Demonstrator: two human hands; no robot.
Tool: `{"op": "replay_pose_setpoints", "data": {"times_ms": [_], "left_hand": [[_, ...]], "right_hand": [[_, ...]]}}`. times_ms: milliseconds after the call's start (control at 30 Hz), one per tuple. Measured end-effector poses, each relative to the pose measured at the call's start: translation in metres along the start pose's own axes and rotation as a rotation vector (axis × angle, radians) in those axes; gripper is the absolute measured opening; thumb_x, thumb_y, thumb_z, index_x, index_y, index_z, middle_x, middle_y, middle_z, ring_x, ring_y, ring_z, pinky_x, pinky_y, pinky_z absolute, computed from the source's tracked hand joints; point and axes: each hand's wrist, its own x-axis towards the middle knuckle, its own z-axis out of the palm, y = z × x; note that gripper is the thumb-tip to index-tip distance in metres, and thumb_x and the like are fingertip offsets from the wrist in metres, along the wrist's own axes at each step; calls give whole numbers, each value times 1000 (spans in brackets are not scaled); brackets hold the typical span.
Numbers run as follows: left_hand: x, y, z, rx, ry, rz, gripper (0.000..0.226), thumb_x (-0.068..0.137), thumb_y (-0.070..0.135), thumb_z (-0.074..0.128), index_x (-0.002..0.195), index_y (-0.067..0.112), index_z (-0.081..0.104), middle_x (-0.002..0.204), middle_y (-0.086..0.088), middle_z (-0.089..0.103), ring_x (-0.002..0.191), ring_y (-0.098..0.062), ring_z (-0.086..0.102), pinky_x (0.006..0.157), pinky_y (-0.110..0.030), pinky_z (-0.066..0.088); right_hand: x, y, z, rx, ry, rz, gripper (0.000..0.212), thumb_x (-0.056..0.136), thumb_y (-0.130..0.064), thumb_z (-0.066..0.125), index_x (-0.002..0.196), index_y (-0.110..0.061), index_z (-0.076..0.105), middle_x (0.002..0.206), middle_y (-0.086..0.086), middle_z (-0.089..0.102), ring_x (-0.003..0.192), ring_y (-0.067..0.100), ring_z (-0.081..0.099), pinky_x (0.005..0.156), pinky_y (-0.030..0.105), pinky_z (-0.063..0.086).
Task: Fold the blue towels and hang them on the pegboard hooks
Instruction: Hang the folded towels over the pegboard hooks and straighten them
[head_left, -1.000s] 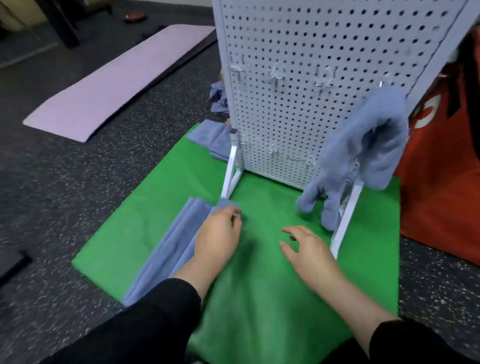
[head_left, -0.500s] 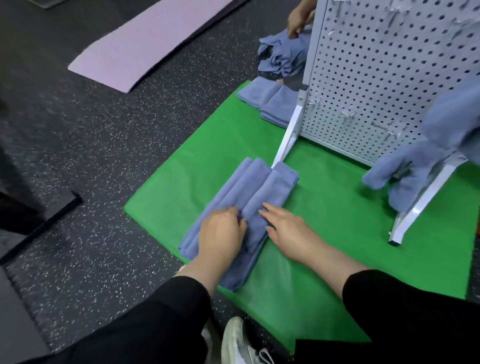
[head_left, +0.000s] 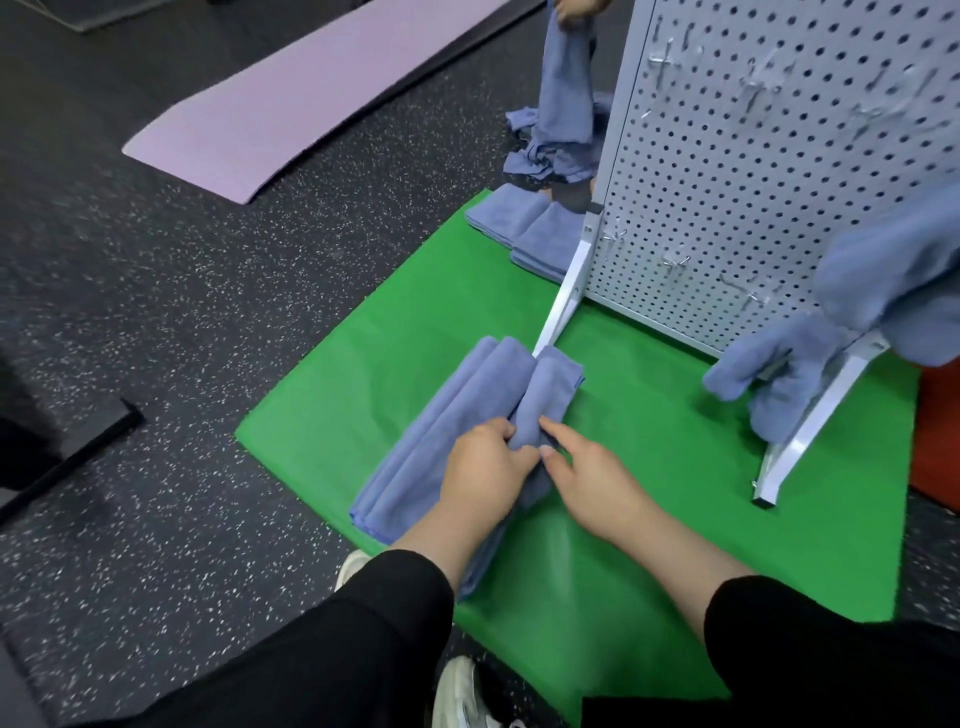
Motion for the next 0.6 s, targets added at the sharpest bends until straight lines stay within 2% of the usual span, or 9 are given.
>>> {"op": "replay_pose_setpoints", "data": {"times_ms": [67, 133, 167, 267, 300, 367, 433, 533, 600], "left_hand": [[-3, 17, -1, -228, -53, -60, 18, 87, 20, 66, 71, 15, 59, 63, 2, 56, 61, -14, 45, 55, -25, 35], [-6, 33, 1, -551, -89, -195, 18, 87, 22, 64, 71, 14, 65, 66, 0, 61, 66, -18, 54, 63, -29, 44], [-7, 41, 2, -715, -123, -272, 20, 89, 25, 61, 72, 14, 66, 65, 0, 64, 66, -19, 58, 62, -28, 47], [-14, 71, 0, -1035, -329, -400, 32, 103, 33, 42, 99, 10, 65, 75, -2, 68, 64, -15, 64, 56, -24, 50], [-16, 81, -2, -1095, -384, -411, 38, 105, 36, 36, 106, 9, 63, 78, -4, 68, 64, -15, 64, 56, -24, 50], [-22, 98, -4, -1196, -500, -390, 45, 106, 39, 30, 108, 7, 61, 72, -3, 67, 58, -13, 63, 54, -23, 49], [-26, 113, -2, -1255, -601, -334, 46, 102, 40, 32, 111, 7, 63, 75, -3, 62, 60, -13, 60, 58, -26, 48], [-26, 130, 4, -1286, -654, -298, 48, 93, 41, 39, 120, 9, 61, 92, -7, 61, 82, -17, 60, 72, -34, 47], [-25, 139, 5, -1247, -638, -285, 53, 98, 40, 33, 132, 8, 57, 116, -11, 68, 109, -21, 62, 88, -42, 49]], "right_hand": [[-6, -1, -13, 52, 54, 26, 48, 104, -33, 51, 149, -17, 49, 150, 6, 53, 137, 23, 51, 110, 28, 37], [-11, 0, -29, 69, 95, 29, 46, 102, -35, 54, 144, -15, 54, 144, 7, 58, 133, 24, 55, 110, 29, 40], [-14, -1, -38, 59, 118, 14, 45, 101, -36, 56, 140, -14, 58, 141, 8, 61, 130, 25, 57, 109, 30, 41], [-22, -2, -70, -69, 173, -43, 48, 95, -44, 62, 129, -11, 66, 127, 7, 64, 118, 26, 60, 103, 36, 45], [-25, -3, -81, -156, 185, -44, 51, 93, -50, 63, 128, -13, 67, 124, 5, 63, 116, 26, 59, 100, 38, 46], [-32, -6, -103, -309, 207, -7, 57, 87, -61, 63, 127, -20, 66, 121, 2, 61, 115, 25, 56, 95, 39, 45], [-37, -7, -123, -312, 213, 11, 58, 83, -62, 67, 123, -20, 66, 118, 3, 61, 114, 25, 57, 94, 39, 45], [-42, -4, -147, -173, 216, 7, 48, 87, -41, 73, 126, -15, 63, 121, 6, 61, 114, 23, 57, 91, 26, 39], [-45, 0, -162, -122, 234, 6, 41, 88, -24, 69, 127, -16, 62, 124, 6, 62, 116, 23, 59, 93, 26, 40]]}}
